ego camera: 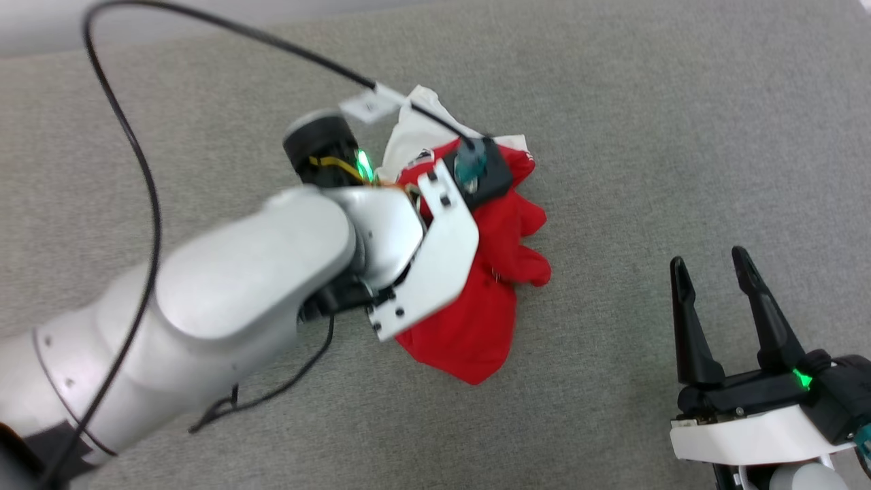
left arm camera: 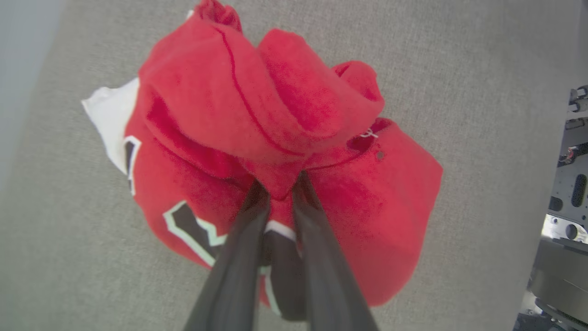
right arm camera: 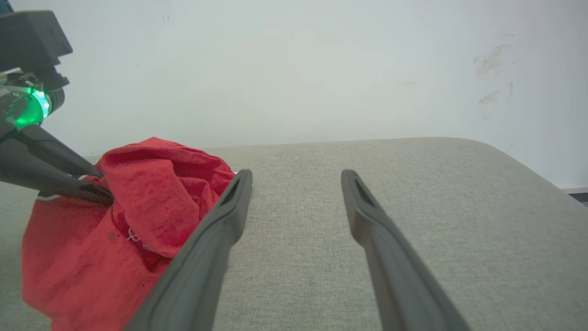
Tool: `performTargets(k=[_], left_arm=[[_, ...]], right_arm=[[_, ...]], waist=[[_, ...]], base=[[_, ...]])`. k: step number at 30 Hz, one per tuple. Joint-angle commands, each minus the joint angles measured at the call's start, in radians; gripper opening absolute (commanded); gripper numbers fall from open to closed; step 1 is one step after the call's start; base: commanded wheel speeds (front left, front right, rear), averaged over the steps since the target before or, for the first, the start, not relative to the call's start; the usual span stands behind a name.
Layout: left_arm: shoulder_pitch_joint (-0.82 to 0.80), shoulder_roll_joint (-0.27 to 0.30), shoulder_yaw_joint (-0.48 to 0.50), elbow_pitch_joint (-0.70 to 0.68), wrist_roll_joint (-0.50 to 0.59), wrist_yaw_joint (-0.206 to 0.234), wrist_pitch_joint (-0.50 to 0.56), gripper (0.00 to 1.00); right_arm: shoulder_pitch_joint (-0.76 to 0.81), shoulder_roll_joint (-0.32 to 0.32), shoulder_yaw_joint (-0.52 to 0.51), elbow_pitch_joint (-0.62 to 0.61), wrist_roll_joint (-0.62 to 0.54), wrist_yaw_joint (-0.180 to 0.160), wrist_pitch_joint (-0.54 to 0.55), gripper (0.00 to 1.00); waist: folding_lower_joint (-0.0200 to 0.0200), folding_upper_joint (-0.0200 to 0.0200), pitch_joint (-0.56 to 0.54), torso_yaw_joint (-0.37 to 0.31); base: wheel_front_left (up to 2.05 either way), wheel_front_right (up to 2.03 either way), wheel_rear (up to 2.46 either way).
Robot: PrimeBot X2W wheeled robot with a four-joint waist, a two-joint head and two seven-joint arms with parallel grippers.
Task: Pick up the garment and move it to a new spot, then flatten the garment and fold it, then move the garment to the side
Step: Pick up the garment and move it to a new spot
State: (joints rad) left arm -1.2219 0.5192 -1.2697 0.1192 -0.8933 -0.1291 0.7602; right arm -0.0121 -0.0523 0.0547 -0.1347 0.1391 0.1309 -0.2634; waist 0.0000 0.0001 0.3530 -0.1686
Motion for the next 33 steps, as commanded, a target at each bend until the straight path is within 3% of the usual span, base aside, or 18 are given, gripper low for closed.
performTargets(k=[1, 7, 10, 11, 12, 20, 23, 26, 33], left_arm=[[0.019, -0.002, -0.004, 0.002, 0.002, 0.000, 0.003, 0.00], [0.180, -0.024, -0.016, -0.013, 0.058, 0.000, 0.119, 0.00], [0.225, -0.021, -0.025, -0.010, 0.093, -0.001, 0.079, 0.01], [0.214, -0.025, -0.021, -0.007, 0.100, 0.000, 0.044, 0.87], [0.198, -0.029, -0.017, -0.004, 0.106, 0.000, 0.003, 1.00], [0.150, -0.021, 0.044, 0.022, 0.119, 0.003, -0.408, 1.00], [0.179, -0.006, 0.082, 0.015, 0.146, 0.041, -0.528, 1.00], [0.218, 0.012, 0.128, -0.001, 0.179, 0.114, -0.649, 1.00], [0.362, 0.044, 0.216, 0.009, 0.256, 0.350, -0.915, 1.00]], right_arm=[[-0.017, 0.004, 0.002, -0.003, 0.001, 0.000, -0.002, 1.00], [-0.031, 0.004, -0.001, 0.007, 0.003, 0.000, -0.002, 1.00], [-0.032, 0.004, -0.006, 0.021, 0.005, 0.000, -0.002, 1.00], [-0.030, 0.004, -0.006, 0.024, 0.004, 0.000, -0.002, 1.00], [-0.024, 0.004, -0.006, 0.027, 0.002, 0.000, -0.002, 1.00], [0.032, 0.004, -0.025, 0.041, -0.010, 0.000, -0.002, 1.00], [0.055, 0.003, -0.031, 0.044, -0.015, 0.000, -0.002, 1.00], [0.068, 0.003, -0.039, 0.043, -0.019, 0.000, -0.002, 1.00], [0.092, 0.003, -0.060, 0.040, -0.023, 0.000, -0.002, 1.00]], waist=[[0.0000, -0.0001, 0.025, -0.019], [0.0000, -0.0001, 0.056, -0.021], [0.0000, -0.0001, 0.042, -0.003], [0.0000, -0.0001, 0.031, 0.004], [0.0000, -0.0001, 0.018, 0.010], [0.0000, -0.0001, -0.109, 0.073], [0.0000, -0.0001, -0.144, 0.100], [0.0000, -0.0001, -0.166, 0.125], [0.0000, -0.0001, -0.191, 0.172]], base=[[0.00, 0.00, 0.00], [0.00, 0.00, 0.00], [0.00, 0.00, 0.00], [0.00, 0.00, 0.00], [0.00, 0.00, 0.00], [0.00, 0.00, 0.00], [0.00, 0.00, 0.00], [0.00, 0.00, 0.00], [0.00, 0.00, 0.00]])
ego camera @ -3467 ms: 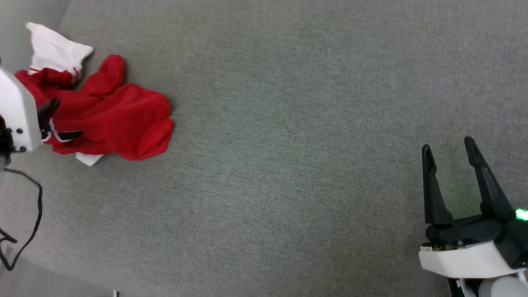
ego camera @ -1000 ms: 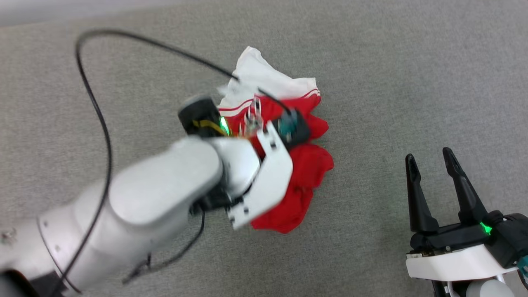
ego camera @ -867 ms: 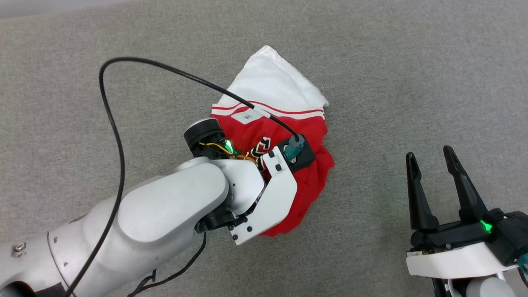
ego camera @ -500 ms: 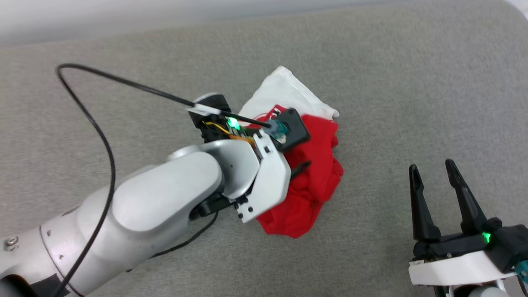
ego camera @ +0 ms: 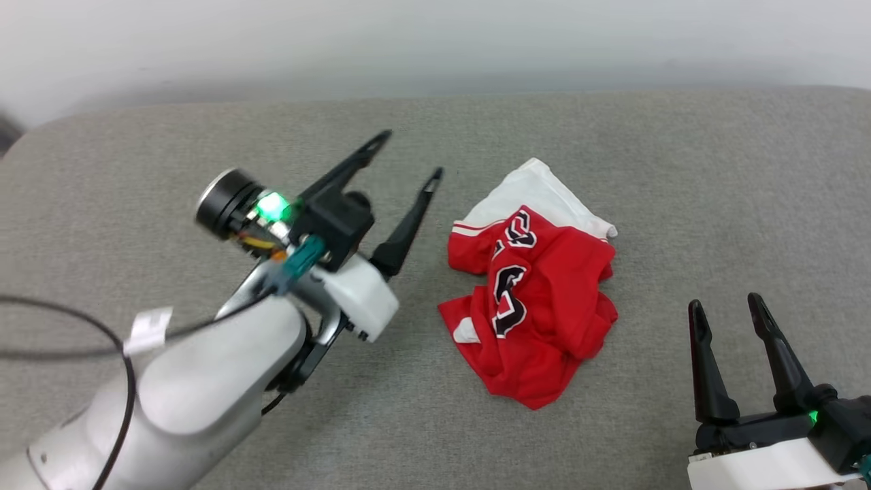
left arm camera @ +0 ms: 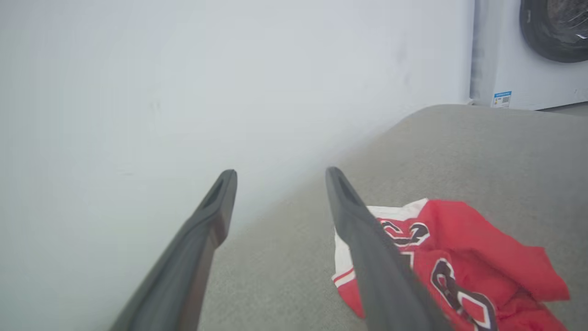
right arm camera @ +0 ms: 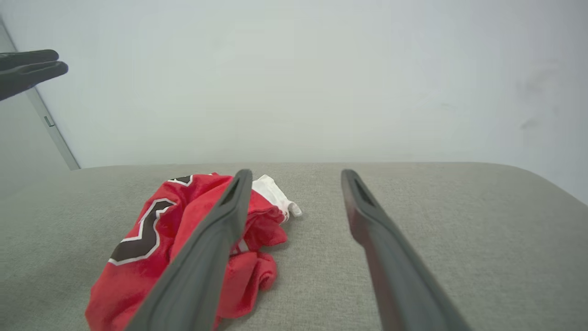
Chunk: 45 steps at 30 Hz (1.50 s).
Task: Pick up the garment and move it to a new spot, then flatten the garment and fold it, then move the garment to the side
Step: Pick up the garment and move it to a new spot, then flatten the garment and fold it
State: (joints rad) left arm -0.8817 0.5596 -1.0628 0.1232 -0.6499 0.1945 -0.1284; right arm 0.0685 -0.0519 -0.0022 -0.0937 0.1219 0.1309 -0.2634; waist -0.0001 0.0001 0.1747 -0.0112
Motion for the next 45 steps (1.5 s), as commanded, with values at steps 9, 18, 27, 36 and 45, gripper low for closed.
performTargets(k=[9, 18, 27, 36, 45], left_arm=[[0.259, -0.015, 0.123, -0.020, 0.069, 0.261, -0.137, 1.00], [0.528, -0.069, 0.353, -0.110, 0.179, 0.320, -0.137, 1.00], [0.741, -0.173, 0.567, -0.109, 0.271, 0.253, -0.137, 1.00], [0.874, -0.285, 0.708, -0.107, 0.367, 0.117, -0.137, 1.00], [0.942, -0.360, 0.802, -0.087, 0.421, 0.004, -0.137, 1.00]], right_arm=[[0.040, 0.003, -0.016, 0.010, -0.005, 0.000, -0.002, 1.00], [0.068, 0.003, -0.020, 0.022, 0.008, 0.000, -0.002, 1.00], [0.106, 0.003, -0.019, 0.040, 0.025, 0.000, -0.002, 1.00], [0.146, 0.003, -0.021, 0.054, 0.047, 0.000, -0.002, 1.00], [0.163, 0.003, -0.024, 0.062, 0.062, 0.000, -0.002, 1.00]], waist=[[0.0001, -0.0001, -0.053, 0.046], [0.0001, -0.0001, -0.084, 0.049], [0.0001, -0.0001, -0.116, 0.043], [0.0001, -0.0001, -0.149, 0.049], [0.0001, -0.0001, -0.169, 0.051]], base=[[0.00, 0.00, 0.00], [0.00, 0.00, 0.00], [0.00, 0.00, 0.00], [0.00, 0.00, 0.00], [0.00, 0.00, 0.00]])
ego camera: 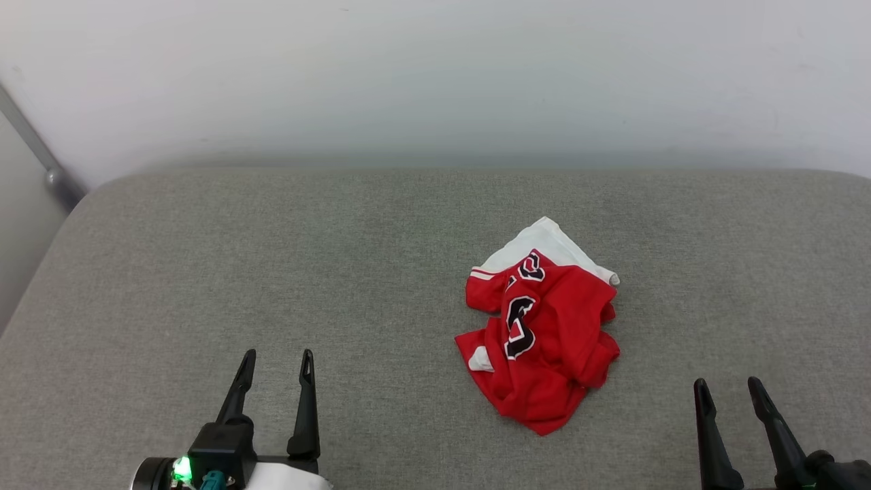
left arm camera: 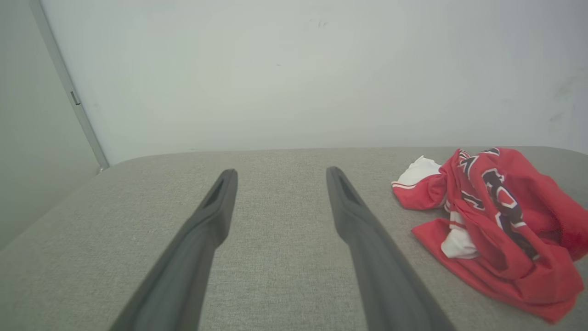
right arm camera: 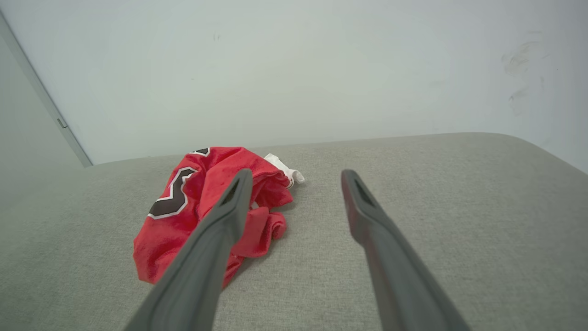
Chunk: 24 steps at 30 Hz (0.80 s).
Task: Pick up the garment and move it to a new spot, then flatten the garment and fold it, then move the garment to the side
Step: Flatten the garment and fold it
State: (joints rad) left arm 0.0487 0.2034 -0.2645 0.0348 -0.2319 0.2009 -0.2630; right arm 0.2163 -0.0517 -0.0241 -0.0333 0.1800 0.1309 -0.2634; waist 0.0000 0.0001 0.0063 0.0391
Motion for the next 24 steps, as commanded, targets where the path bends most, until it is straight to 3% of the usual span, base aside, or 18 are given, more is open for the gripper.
performTargets(k=[1, 11, 24], left_arm=[[0.016, -0.012, 0.014, 0.005, 0.011, -0.014, -0.003, 1.00], [0.048, -0.080, 0.094, 0.031, 0.063, -0.103, -0.003, 1.00], [0.059, -0.128, 0.160, 0.043, 0.109, -0.162, -0.003, 1.00]], right_arm=[[0.017, 0.003, -0.004, 0.002, 0.004, 0.000, -0.002, 1.00], [0.021, 0.003, -0.003, 0.003, 0.015, 0.000, -0.002, 1.00], [0.023, 0.003, 0.001, 0.005, 0.019, 0.000, -0.002, 1.00]], waist=[[0.0000, -0.0001, -0.003, 0.001], [0.0000, -0.0001, -0.008, 0.007], [0.0000, -0.0001, -0.007, 0.011]], base=[[0.00, 0.00, 0.00], [0.00, 0.00, 0.00], [0.00, 0.00, 0.00]])
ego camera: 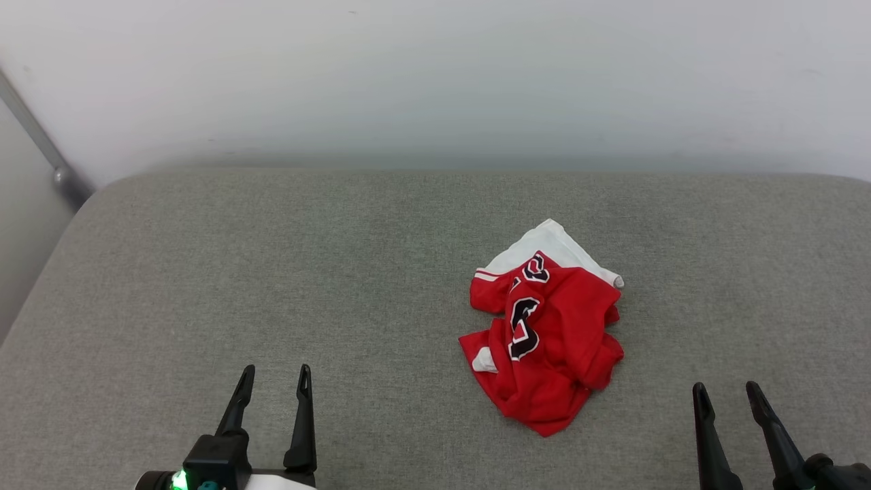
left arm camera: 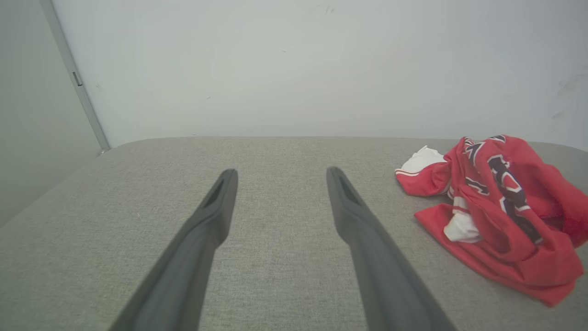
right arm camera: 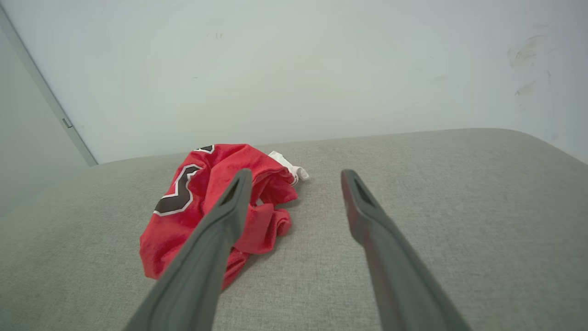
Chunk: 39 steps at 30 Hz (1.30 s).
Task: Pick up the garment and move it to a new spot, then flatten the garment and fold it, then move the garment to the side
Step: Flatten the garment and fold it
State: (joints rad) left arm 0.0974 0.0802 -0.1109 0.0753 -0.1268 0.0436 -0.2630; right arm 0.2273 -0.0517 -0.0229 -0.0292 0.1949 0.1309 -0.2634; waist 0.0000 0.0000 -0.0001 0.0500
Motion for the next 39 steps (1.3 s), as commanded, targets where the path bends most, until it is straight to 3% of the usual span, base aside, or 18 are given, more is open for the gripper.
performTargets(k=[1, 13, 20, 26, 31, 34, 39], left_arm=[[0.011, -0.006, 0.009, 0.003, 0.007, -0.009, -0.003, 1.00], [0.015, -0.022, 0.035, 0.008, 0.026, -0.032, -0.003, 1.00], [-0.005, -0.026, 0.044, -0.002, 0.028, -0.035, -0.003, 1.00], [-0.053, -0.028, 0.041, -0.023, 0.034, -0.044, -0.003, 1.00], [-0.089, -0.030, 0.039, -0.042, 0.027, -0.041, -0.003, 1.00], [-0.107, -0.030, 0.036, -0.054, 0.019, -0.037, -0.003, 1.00], [-0.136, -0.030, 0.031, -0.085, 0.006, -0.023, -0.003, 1.00]], right_arm=[[0.013, 0.003, 0.000, 0.001, 0.004, 0.000, -0.002, 1.00], [-0.036, 0.003, -0.016, -0.020, -0.011, 0.000, -0.002, 1.00], [-0.231, -0.005, -0.029, -0.062, -0.117, 0.000, -0.002, 1.00], [-0.515, -0.135, 0.000, -0.032, -0.093, 0.000, -0.002, 1.00], [-0.732, -0.294, 0.139, 0.152, -0.031, 0.000, 0.030, 1.00], [-0.875, -0.400, 0.287, 0.254, 0.059, 0.000, 0.173, 1.00], [-1.087, -0.551, 0.565, 0.307, 0.262, 0.000, 0.538, 1.00]], waist=[[0.0000, 0.0000, -0.001, 0.001], [0.0000, 0.0000, -0.005, 0.006], [0.0000, 0.0000, 0.023, 0.002], [0.0000, 0.0000, 0.104, 0.017], [0.0000, 0.0000, 0.171, 0.033], [0.0000, 0.0000, 0.208, 0.043], [0.0000, 0.0000, 0.274, 0.053]], base=[[0.00, 0.00, 0.00], [0.00, 0.00, 0.00], [0.00, 0.00, 0.00], [0.00, 0.00, 0.00], [0.00, 0.00, 0.00], [0.00, 0.00, 0.00], [0.00, 0.00, 0.00]])
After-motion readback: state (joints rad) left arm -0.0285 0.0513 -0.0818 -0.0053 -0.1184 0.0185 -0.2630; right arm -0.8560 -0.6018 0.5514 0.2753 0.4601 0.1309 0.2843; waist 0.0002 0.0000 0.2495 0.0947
